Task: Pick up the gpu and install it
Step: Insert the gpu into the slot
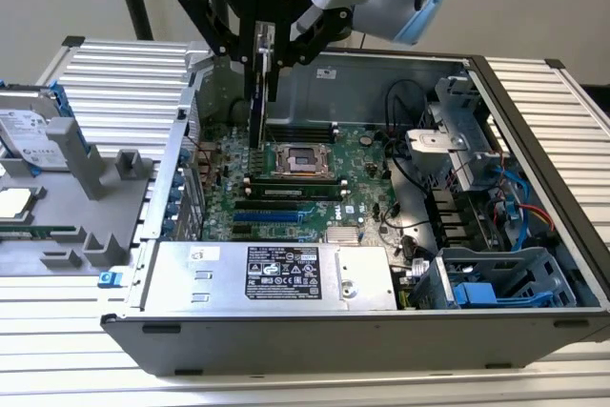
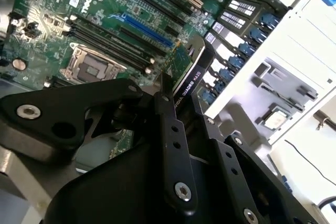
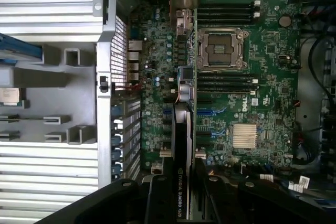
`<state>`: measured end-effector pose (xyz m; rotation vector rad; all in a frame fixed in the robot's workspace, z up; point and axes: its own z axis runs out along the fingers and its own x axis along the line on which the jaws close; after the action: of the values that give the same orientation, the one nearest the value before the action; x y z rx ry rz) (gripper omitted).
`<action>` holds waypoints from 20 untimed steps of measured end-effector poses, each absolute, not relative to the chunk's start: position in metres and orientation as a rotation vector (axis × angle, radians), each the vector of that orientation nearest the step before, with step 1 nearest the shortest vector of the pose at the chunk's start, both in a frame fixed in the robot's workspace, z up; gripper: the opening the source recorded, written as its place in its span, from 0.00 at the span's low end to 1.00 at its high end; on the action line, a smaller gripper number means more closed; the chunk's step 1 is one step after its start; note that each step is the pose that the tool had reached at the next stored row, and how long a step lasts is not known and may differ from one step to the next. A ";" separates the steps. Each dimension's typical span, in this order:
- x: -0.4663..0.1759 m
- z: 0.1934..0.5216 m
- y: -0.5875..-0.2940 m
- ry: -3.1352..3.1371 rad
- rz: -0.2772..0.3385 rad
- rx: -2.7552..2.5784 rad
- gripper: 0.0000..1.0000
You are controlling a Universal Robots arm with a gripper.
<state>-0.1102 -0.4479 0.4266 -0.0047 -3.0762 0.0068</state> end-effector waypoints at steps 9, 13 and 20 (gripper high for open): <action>-0.095 0.427 -0.448 -3.076 0.007 -0.005 0.00; -0.089 0.427 -0.448 -3.076 0.007 -0.005 0.00; -0.084 0.426 -0.448 -3.077 0.006 -0.038 0.00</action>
<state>-0.0837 -0.4479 0.4264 -0.0381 -3.0766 0.0058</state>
